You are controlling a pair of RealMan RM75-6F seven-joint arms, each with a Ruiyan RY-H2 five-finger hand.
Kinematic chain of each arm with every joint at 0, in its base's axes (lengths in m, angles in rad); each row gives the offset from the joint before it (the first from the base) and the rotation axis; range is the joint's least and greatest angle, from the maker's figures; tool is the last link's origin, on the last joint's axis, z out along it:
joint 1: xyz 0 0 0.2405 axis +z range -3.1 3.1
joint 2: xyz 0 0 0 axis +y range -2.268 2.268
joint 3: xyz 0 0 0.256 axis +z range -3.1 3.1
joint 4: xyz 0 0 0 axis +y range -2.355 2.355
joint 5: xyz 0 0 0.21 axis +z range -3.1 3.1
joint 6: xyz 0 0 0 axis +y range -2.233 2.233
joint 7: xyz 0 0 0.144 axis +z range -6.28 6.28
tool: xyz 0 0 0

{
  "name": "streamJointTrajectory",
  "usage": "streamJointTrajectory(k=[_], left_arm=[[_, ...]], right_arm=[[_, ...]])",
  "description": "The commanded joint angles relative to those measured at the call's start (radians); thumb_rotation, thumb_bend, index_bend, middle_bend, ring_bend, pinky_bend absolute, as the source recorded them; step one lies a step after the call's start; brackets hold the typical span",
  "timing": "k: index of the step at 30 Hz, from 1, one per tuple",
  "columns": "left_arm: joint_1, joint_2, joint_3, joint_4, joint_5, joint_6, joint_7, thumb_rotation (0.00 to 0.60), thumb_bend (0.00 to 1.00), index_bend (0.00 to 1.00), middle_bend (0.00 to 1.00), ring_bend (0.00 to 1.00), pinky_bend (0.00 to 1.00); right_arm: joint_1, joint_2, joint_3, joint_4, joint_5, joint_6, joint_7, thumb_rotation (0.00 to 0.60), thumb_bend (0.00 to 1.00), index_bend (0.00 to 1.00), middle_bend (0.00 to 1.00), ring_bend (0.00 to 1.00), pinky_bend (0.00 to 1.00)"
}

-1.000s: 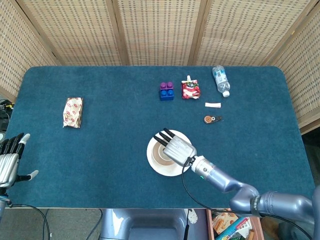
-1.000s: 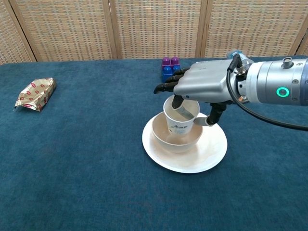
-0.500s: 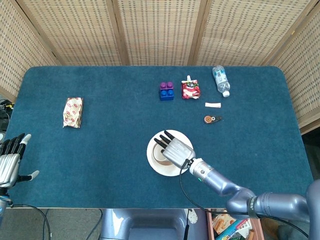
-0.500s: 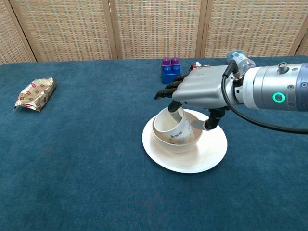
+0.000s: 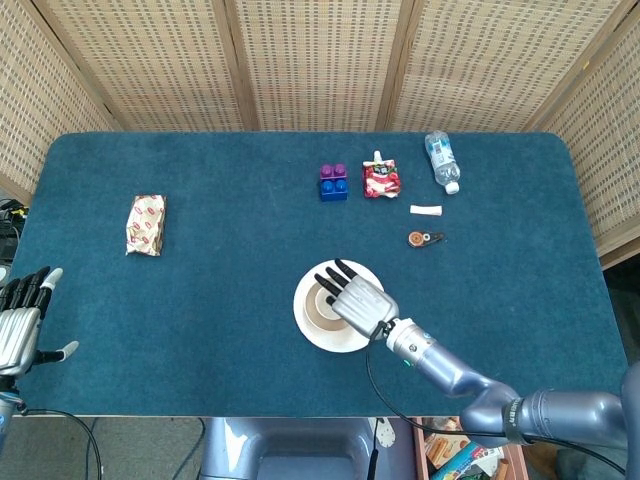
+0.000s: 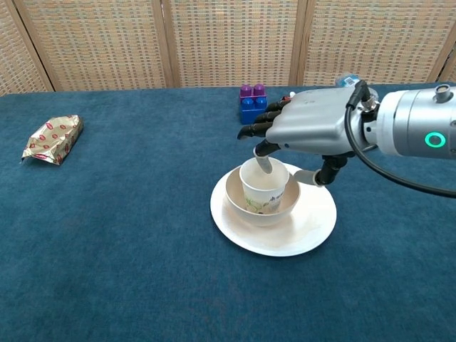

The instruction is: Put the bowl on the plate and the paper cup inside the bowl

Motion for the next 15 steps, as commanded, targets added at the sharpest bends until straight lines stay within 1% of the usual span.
streamJointTrajectory(k=[1, 4, 6, 7, 8, 10, 12, 14, 15], left_arm=[[0.000, 0.000, 0.000, 0.000, 0.000, 0.000, 0.001, 0.600, 0.00, 0.00, 0.00, 0.00, 0.00], [-0.001, 0.000, 0.001, -0.001, -0.001, -0.002, 0.001, 0.600, 0.00, 0.00, 0.00, 0.00, 0.00], [-0.001, 0.001, 0.001, 0.000, -0.001, -0.001, -0.001, 0.600, 0.00, 0.00, 0.00, 0.00, 0.00], [0.001, 0.002, 0.001, -0.001, 0.002, 0.001, -0.005, 0.600, 0.00, 0.00, 0.00, 0.00, 0.00], [0.001, 0.002, 0.002, -0.001, 0.004, 0.002, -0.007, 0.600, 0.00, 0.00, 0.00, 0.00, 0.00], [0.003, 0.004, 0.004, -0.001, 0.009, 0.003, -0.013, 0.600, 0.00, 0.00, 0.00, 0.00, 0.00], [0.005, 0.006, 0.005, 0.000, 0.014, 0.007, -0.019, 0.600, 0.00, 0.00, 0.00, 0.00, 0.00], [0.006, 0.007, 0.007, 0.000, 0.020, 0.009, -0.025, 0.600, 0.00, 0.00, 0.00, 0.00, 0.00], [0.007, 0.008, 0.008, 0.001, 0.023, 0.010, -0.029, 0.600, 0.00, 0.00, 0.00, 0.00, 0.00]], right_arm=[[-0.006, 0.019, -0.009, -0.018, -0.011, 0.011, 0.008, 0.600, 0.47, 0.31, 0.00, 0.00, 0.00], [-0.018, 0.053, -0.017, -0.052, -0.032, 0.030, 0.021, 0.600, 0.47, 0.31, 0.00, 0.00, 0.00], [-0.034, 0.096, -0.023, -0.093, -0.061, 0.057, 0.035, 0.600, 0.47, 0.31, 0.00, 0.00, 0.00], [-0.060, 0.149, -0.030, -0.138, -0.100, 0.094, 0.055, 0.600, 0.47, 0.31, 0.00, 0.00, 0.00], [-0.074, 0.178, -0.038, -0.158, -0.128, 0.108, 0.073, 0.600, 0.47, 0.31, 0.00, 0.00, 0.00], [-0.115, 0.240, -0.051, -0.186, -0.190, 0.154, 0.130, 0.600, 0.47, 0.30, 0.00, 0.00, 0.00], [-0.154, 0.291, -0.066, -0.196, -0.238, 0.190, 0.198, 0.600, 0.45, 0.27, 0.00, 0.00, 0.00], [-0.187, 0.329, -0.078, -0.193, -0.276, 0.224, 0.258, 0.600, 0.35, 0.19, 0.00, 0.00, 0.00], [-0.205, 0.346, -0.082, -0.186, -0.296, 0.244, 0.291, 0.600, 0.27, 0.15, 0.00, 0.00, 0.00]])
